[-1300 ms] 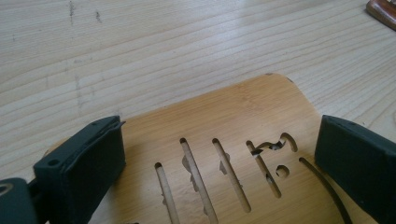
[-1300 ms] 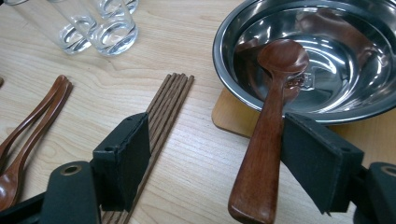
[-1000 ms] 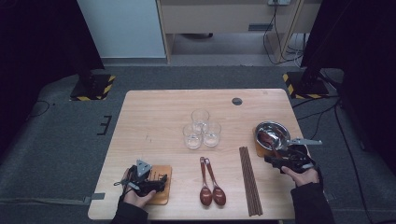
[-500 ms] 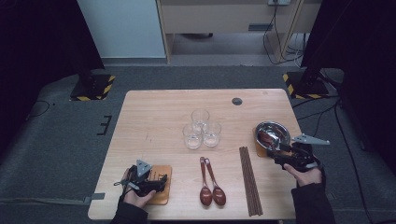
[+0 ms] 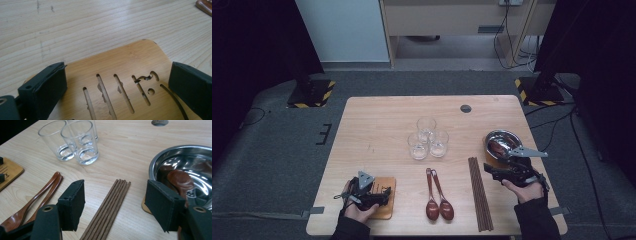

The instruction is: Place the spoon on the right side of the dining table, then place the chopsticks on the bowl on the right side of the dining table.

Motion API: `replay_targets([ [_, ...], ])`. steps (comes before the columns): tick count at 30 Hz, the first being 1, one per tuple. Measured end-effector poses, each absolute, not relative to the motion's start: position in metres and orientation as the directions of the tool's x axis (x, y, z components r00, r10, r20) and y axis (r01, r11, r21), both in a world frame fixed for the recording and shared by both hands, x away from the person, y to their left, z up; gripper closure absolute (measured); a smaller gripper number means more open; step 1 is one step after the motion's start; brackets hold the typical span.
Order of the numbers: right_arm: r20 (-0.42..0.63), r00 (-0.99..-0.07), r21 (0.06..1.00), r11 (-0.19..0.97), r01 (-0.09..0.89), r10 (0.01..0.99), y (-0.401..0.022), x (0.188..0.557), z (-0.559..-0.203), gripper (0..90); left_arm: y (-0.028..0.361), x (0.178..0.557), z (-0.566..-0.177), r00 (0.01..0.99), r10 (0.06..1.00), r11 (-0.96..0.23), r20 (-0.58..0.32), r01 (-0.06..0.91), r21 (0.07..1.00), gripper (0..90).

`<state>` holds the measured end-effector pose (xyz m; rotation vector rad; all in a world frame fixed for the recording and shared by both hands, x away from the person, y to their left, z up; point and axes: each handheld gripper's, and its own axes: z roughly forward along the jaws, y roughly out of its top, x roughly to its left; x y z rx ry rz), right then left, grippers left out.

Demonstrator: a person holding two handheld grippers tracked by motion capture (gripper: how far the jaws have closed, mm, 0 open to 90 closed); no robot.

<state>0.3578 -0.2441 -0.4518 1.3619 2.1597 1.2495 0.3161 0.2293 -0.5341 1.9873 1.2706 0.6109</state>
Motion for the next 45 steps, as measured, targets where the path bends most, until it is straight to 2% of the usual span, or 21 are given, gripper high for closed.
replay_targets([
  [17,0.163,-0.534,0.753,0.244,0.611,0.83,-0.221,0.356,-0.477,33.7,0.229,0.316,-0.534,0.41,0.912,-0.283,0.022,0.587,0.759,0.9],
  [28,0.155,-0.499,0.732,0.24,0.637,0.853,-0.227,0.354,-0.49,38.4,0.229,0.316,-0.534,0.41,0.912,-0.282,0.022,0.587,0.759,0.8],
  [45,0.11,-0.517,0.69,0.309,0.654,0.849,-0.226,0.348,-0.501,58.5,0.229,0.316,-0.534,0.41,0.912,-0.283,0.023,0.587,0.758,0.8],
])
